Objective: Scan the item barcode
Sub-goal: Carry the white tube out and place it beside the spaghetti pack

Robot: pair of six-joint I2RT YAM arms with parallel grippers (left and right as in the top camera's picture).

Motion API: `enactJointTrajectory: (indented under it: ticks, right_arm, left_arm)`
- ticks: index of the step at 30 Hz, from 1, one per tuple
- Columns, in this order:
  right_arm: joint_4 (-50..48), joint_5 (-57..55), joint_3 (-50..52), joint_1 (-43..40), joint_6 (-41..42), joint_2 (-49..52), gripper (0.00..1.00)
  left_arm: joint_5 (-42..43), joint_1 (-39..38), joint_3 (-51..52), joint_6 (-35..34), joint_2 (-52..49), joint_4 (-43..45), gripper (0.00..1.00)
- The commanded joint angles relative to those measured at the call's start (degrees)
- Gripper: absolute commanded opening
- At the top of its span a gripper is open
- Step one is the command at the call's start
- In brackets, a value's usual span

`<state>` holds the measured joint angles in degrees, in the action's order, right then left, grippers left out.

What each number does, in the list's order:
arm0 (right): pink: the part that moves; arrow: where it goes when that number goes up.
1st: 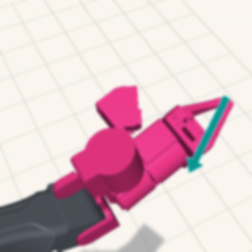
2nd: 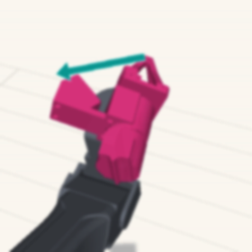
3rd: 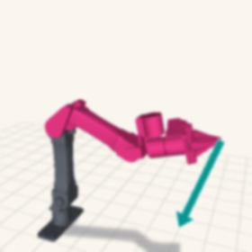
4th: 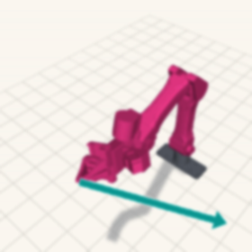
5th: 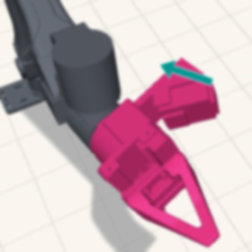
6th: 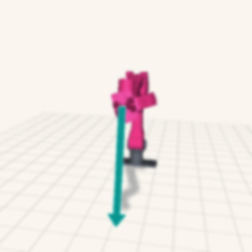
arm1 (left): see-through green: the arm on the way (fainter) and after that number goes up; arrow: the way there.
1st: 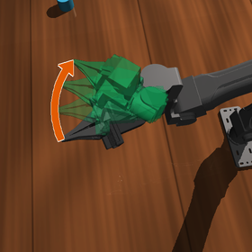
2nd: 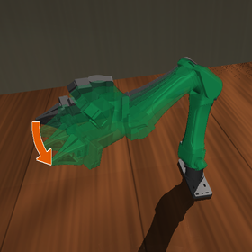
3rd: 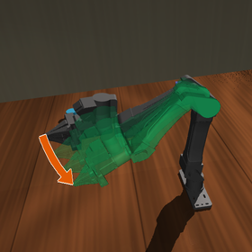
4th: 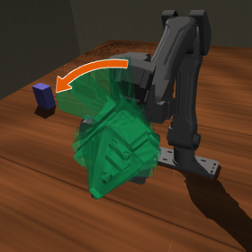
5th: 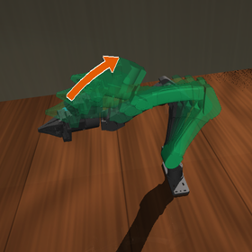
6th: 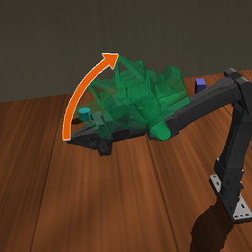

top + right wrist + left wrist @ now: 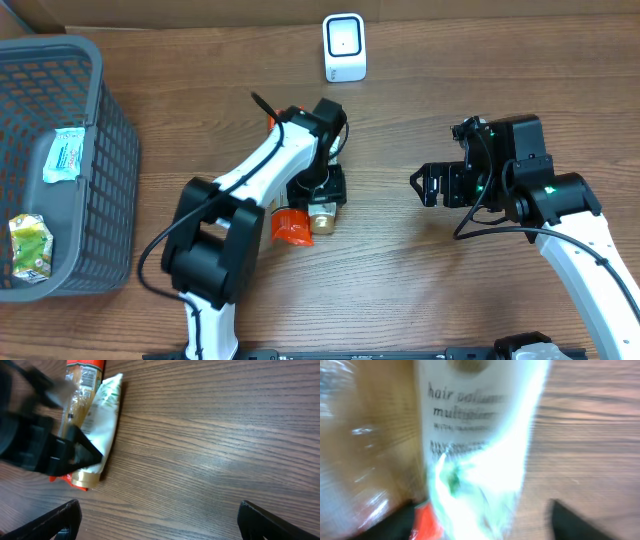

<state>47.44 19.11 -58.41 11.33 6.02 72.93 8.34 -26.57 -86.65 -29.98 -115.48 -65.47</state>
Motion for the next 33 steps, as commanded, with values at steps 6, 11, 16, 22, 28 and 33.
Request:
enactJointTrajectory:
  ticks: [6, 11, 16, 22, 28, 33]
  right_arm:
    - [-0.4, 0.1, -1.2, 0.2, 0.0, -0.2, 1.00]
    - [-0.4, 0.6, -1.2, 0.2, 0.0, -0.2, 1.00]
    - [-0.4, 0.5, -1.2, 0.2, 0.0, -0.2, 1.00]
    - [-0.4, 0.5, -1.2, 0.2, 0.0, -0.2, 1.00]
    - [-0.5, 0.5, -1.2, 0.2, 0.0, -0.2, 1.00]
    - [-0.5, 0.5, -1.2, 0.2, 0.0, -0.2, 1.00]
  left_arm:
    - [-4.3, 3.5, -19.9, 9.6, 16.5, -10.1, 1.00]
    - [-10.2, 8.5, -28.8, 13.0, 21.6, -15.7, 1.00]
    - [-17.6, 18.2, -35.5, 14.5, 25.2, -18.7, 1.00]
    - [-18.0, 29.6, -38.1, 20.4, 25.8, -16.6, 1.00]
    - [-19.3, 39.9, -38.1, 22.3, 23.6, -10.8, 1.00]
    - [-19.3, 45.2, -38.1, 22.3, 20.2, -9.4, 1.00]
